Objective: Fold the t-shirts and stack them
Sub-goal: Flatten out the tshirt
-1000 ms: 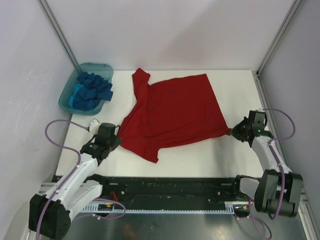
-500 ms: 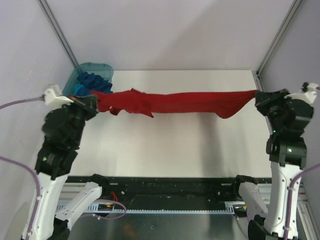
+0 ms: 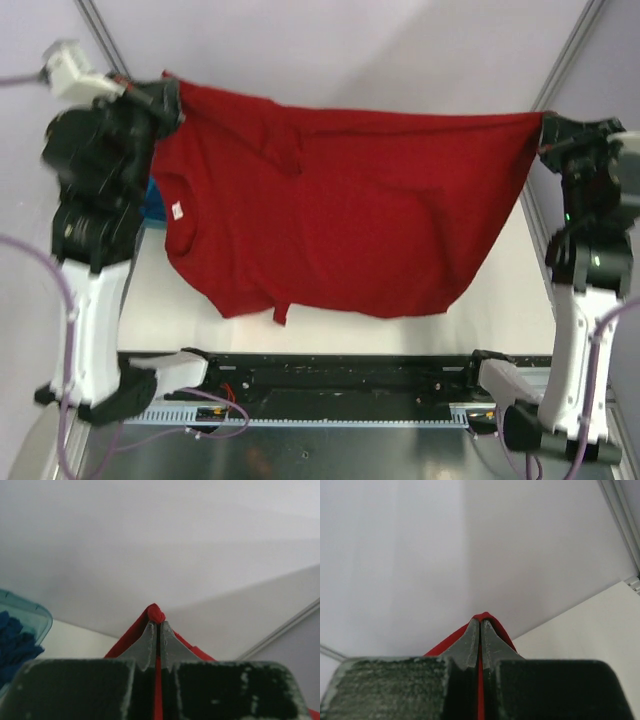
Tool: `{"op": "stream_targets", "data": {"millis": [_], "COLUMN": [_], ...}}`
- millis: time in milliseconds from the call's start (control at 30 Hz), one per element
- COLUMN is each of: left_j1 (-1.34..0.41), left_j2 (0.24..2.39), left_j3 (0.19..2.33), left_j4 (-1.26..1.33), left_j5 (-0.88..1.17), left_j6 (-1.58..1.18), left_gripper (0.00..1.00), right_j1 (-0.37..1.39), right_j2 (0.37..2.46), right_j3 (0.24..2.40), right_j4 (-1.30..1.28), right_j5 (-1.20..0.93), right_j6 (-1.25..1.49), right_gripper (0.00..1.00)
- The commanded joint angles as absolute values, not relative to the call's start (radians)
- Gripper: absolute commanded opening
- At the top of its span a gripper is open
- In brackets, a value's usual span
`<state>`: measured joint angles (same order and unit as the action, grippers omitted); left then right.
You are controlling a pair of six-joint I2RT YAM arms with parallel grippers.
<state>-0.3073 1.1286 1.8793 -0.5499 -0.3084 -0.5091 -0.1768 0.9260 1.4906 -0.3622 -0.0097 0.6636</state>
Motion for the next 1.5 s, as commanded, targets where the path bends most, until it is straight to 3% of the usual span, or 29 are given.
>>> {"op": "stream_targets", "data": {"millis": [0, 200, 333, 433, 600, 833, 1000, 1133, 1233, 1300, 1367, 1467], "left_j1": [-0.252, -0.155, -0.087, -0.048, -0.01, -0.013, -0.046, -0.068, -0.086, -0.107, -0.142, -0.201], "left_j2": [1.426, 1.823, 1.869, 1.824, 1.578, 1.164, 0.942, 0.901, 0.94, 0.975, 0.985, 0.964], "left_j3": [2.134, 2.603, 2.625, 2.584, 2.225, 1.363, 0.837, 0.605, 0.555, 0.559, 0.574, 0.595], "left_j4": [-0.511, -0.465, -0.329, -0.296, -0.293, -0.296, -0.304, -0.303, -0.304, -0.303, -0.303, -0.311], "left_j5": [-0.235, -0.066, 0.018, 0.046, 0.028, 0.02, -0.049, -0.083, -0.092, -0.082, -0.084, -0.102], "left_j6": [-0.451, -0.569, -0.699, -0.732, -0.717, -0.764, -0.851, -0.917, -0.923, -0.905, -0.875, -0.82], "left_gripper": [0.0, 0.0, 0.0, 0.0, 0.0, 0.0, 0.0, 0.0, 0.01, 0.14, 0.35, 0.52], "right_j1": [-0.183, -0.184, -0.185, -0.191, -0.197, -0.198, -0.198, -0.195, -0.193, -0.191, -0.187, -0.181], "right_j2": [1.137, 1.42, 1.484, 1.464, 1.314, 1.123, 1.102, 1.229, 1.326, 1.351, 1.342, 1.294], "right_j3": [1.511, 1.772, 1.963, 1.989, 1.721, 1.249, 0.923, 0.794, 0.767, 0.761, 0.76, 0.759], "right_j4": [-0.152, -0.112, -0.138, -0.19, -0.222, -0.397, -0.448, -0.432, -0.423, -0.422, -0.427, -0.45], "right_j5": [0.016, -0.037, -0.026, -0.016, -0.03, -0.089, -0.136, -0.184, -0.197, -0.195, -0.173, -0.13], "right_j6": [0.693, 0.697, 0.657, 0.639, 0.651, 0.64, 0.631, 0.621, 0.605, 0.599, 0.593, 0.582], "right_gripper": [0.0, 0.0, 0.0, 0.0, 0.0, 0.0, 0.0, 0.02, 0.15, 0.28, 0.38, 0.46]}}
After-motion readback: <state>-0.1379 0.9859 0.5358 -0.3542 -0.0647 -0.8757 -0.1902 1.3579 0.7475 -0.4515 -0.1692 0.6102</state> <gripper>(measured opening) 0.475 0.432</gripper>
